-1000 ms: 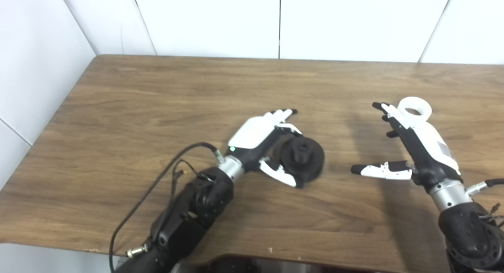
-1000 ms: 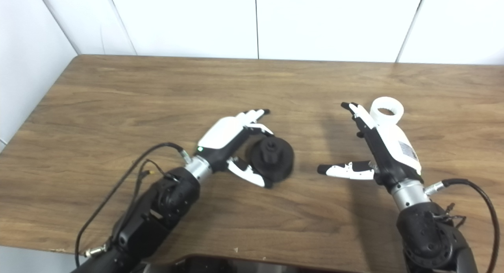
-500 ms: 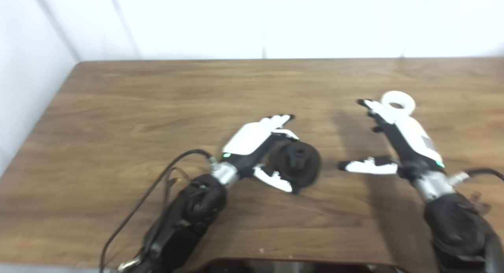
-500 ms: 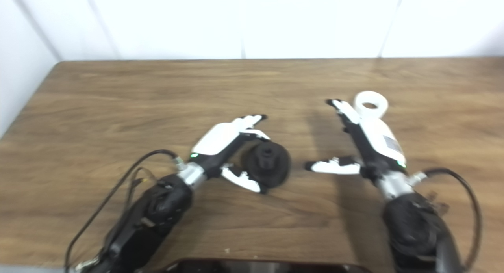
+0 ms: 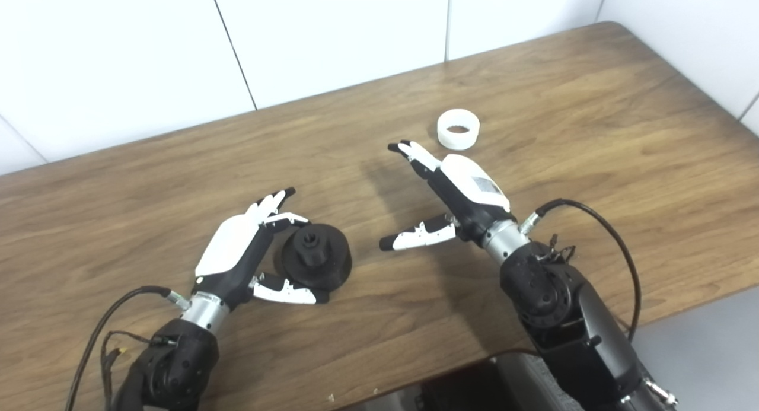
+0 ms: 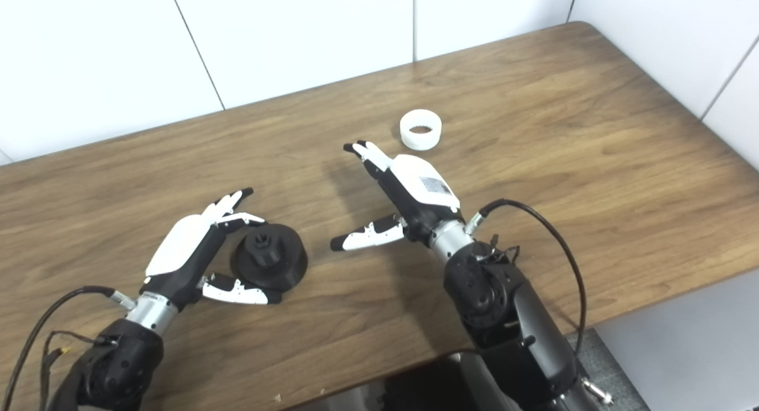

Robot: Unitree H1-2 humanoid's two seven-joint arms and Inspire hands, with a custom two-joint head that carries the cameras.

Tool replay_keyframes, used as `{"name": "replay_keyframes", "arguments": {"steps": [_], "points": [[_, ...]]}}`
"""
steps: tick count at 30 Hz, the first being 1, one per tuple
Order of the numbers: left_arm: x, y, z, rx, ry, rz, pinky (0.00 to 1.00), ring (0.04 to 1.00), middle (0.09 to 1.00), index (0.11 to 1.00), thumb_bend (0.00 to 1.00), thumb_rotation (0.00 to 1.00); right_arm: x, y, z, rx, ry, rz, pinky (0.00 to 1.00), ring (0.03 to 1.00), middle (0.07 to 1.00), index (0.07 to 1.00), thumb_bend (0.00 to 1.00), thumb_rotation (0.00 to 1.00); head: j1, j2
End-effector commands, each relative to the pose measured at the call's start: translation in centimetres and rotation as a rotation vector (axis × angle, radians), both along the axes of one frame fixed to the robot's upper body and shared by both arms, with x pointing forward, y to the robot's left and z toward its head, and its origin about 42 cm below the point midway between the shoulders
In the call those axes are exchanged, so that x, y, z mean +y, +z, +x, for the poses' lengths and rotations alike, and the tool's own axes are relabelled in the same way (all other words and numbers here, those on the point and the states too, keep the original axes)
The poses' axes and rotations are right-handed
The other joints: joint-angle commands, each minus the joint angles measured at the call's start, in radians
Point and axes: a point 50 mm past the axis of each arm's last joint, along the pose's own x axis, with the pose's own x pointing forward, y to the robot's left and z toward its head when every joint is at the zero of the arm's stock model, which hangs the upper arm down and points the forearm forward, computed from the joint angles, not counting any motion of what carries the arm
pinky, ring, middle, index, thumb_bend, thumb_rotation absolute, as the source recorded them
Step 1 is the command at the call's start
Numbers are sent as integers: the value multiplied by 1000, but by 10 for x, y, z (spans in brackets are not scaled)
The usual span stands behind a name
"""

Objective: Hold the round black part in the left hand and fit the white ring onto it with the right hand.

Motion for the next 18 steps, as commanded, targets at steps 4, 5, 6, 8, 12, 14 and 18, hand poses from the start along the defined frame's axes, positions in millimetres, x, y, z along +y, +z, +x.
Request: {"name": "replay_keyframes", "arguments": {"steps": [4,5,6,8,12,14,18], "points": [[11,9,9,-26,3,16,1000,1000,1000,636,991,322,6,16,6,-83,-5,6,756,904,984,961,914,439,-6,0],[12,9,9,-24,3,15,1000,1000,1000,637,990,322,6,16,7,-86,-5,6,747,901,984,962,914,440,-3,-1],[12,9,9,-23,3,15,1000,1000,1000,638,987,321,6,17,7,-90,-6,10,747,901,984,961,911,432,-3,-1],[11,9,9,-22,2,15,1000,1000,1000,639,985,323,4,19,9,-109,-15,17,738,890,974,949,908,413,0,-1],[10,9,9,-28,2,9,1000,1000,1000,636,989,323,-3,26,14,-182,-70,18,717,865,952,915,869,412,0,-3],[10,10,10,-26,3,6,1000,1000,1000,636,990,329,-11,33,20,-225,-108,-8,716,870,953,905,854,421,1,-4],[10,9,10,-27,5,3,1000,1000,1000,635,993,337,-25,47,30,-253,-154,-51,727,895,965,897,834,439,-1,-6]]}}
